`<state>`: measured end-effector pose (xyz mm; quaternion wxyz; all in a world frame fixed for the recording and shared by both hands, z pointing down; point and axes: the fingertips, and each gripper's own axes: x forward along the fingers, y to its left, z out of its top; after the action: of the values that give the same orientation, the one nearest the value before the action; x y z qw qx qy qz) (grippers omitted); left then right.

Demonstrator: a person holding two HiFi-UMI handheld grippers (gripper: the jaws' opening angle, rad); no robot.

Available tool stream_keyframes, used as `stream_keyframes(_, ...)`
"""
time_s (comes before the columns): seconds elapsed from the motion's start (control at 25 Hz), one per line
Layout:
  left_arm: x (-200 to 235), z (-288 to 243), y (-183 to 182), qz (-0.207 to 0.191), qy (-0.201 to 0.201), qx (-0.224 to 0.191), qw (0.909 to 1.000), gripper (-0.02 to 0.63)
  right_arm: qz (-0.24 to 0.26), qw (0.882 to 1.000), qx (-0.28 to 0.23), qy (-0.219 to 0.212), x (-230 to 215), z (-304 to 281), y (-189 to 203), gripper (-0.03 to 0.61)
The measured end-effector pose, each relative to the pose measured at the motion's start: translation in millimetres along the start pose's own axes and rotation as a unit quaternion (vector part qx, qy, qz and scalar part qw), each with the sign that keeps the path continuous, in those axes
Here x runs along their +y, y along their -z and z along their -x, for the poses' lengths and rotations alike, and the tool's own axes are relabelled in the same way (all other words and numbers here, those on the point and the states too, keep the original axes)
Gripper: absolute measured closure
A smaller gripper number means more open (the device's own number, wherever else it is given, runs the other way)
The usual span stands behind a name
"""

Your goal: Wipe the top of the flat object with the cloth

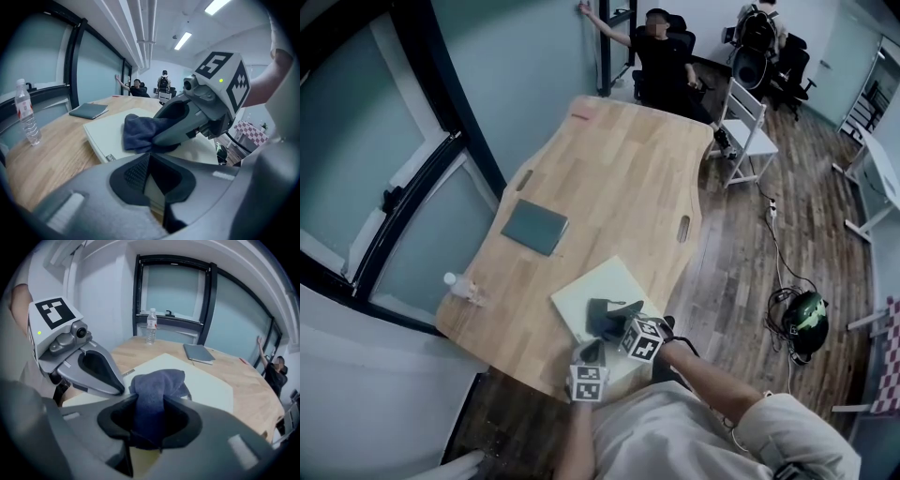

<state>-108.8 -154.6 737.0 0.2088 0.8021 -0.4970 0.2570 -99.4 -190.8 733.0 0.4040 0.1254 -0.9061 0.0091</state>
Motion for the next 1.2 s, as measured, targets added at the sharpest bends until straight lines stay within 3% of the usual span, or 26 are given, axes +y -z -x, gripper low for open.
stream_keyframes(0.16, 0, 5, 2, 0.009, 0.008, 0.001, 0.9999, 0.606, 0.020, 1.000, 0.007, -0.009, 13, -14, -14, 0.440)
stream_keyframes(0.64, -11, 43, 33, 0.014, 0.008, 0.001, 0.9999, 0.605, -0.037, 0.999, -0.018, 0.030, 11, -21, -27, 0.440)
stream_keyframes(0.92, -13, 43, 35, 0.008, -0.012, 0.011, 0.9998, 0.604, 0.006, 0.999, -0.032, -0.041, 58, -30, -49, 0.440)
stream_keyframes(1.04, -13, 43, 35, 0.000, -0.013, 0.018, 0.9998, 0.604, 0.028, 0.998, -0.027, -0.057, 70, -26, -46, 0.439)
stream_keyframes(1.2, -16, 42, 38, -0.012, -0.013, 0.024, 0.9995, 0.604, 0.020, 0.998, -0.033, -0.058, 72, -16, -33, 0.439)
